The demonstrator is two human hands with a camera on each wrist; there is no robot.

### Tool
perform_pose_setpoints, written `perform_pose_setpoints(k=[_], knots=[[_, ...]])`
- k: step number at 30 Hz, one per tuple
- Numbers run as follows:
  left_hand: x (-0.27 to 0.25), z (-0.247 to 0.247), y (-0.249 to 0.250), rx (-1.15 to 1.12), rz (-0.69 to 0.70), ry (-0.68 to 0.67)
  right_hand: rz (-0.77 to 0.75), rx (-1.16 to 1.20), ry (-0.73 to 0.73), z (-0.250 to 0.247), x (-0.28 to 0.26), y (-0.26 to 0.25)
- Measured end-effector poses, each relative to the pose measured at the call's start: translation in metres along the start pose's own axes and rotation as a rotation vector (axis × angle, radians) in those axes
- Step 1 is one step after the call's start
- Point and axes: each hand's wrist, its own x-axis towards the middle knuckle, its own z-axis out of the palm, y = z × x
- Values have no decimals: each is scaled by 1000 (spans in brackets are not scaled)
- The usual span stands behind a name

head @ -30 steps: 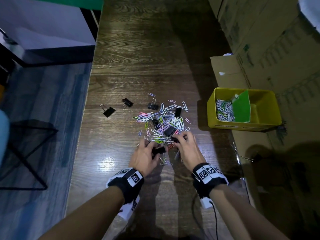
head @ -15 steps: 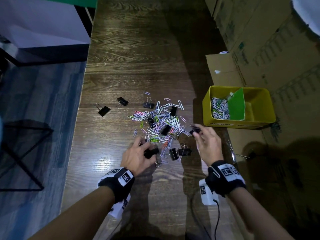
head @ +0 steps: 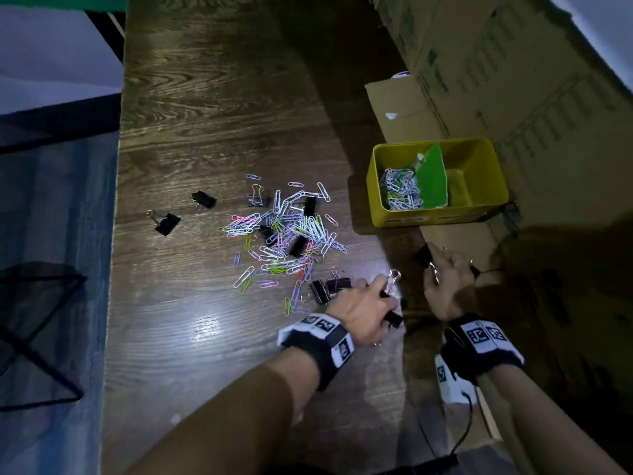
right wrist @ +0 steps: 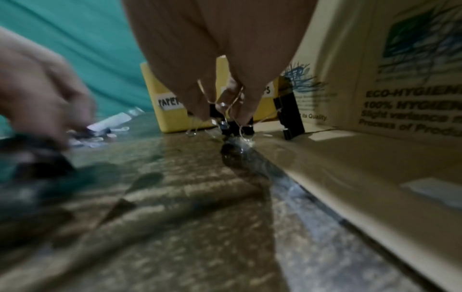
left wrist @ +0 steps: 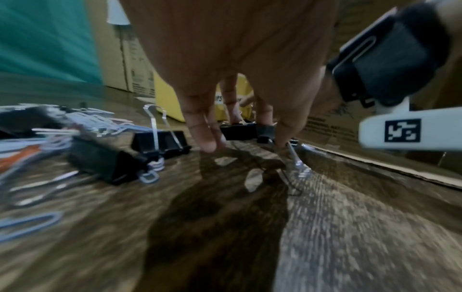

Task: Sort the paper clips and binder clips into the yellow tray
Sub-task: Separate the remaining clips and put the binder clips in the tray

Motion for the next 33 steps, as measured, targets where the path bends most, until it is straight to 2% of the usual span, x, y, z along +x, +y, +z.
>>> perform_pose_setpoints(k=[3, 5, 7, 8, 9, 11, 13, 15, 19, 22, 24, 26, 30, 33], knots=[[7, -1, 6, 29, 118, -24, -8, 62, 20, -4, -7, 5], [-1, -4, -6, -5, 137, 109, -78, 109, 116, -8, -14, 2], [-14, -10, -27, -73, 29, 313, -213, 132, 163, -10, -22, -13], [-21, -12, -40, -90, -57, 359, -283, 130, 147, -8, -26, -23], [-29, -13, -52, -76, -148, 346, -356, 117, 107, -5, -30, -34], [-42, -13, -68, -32, -256, 226, -442, 92, -55, 4, -35, -57], [-47, -7, -73, -31, -264, 180, -392, 103, -268, 14, -33, -76], [-47, -1, -74, -70, -254, 202, -283, 110, -399, 23, -27, -91], [-46, 3, -75, -185, -298, 222, -172, 29, -452, 30, -15, -105], [-53, -3, -76, -242, -285, 318, -132, 75, -520, 22, -8, -95], [-53, -11, -73, -243, -259, 421, -149, 130, -495, 10, -3, -84], [-45, -20, -64, -278, -217, 463, -141, 140, -386, -6, 2, -69], [-6, -7, -33, -288, -75, 256, 62, 30, -215, -26, 18, -31], [17, 10, -8, -209, 5, 88, 102, -40, -227, -26, 25, -12]])
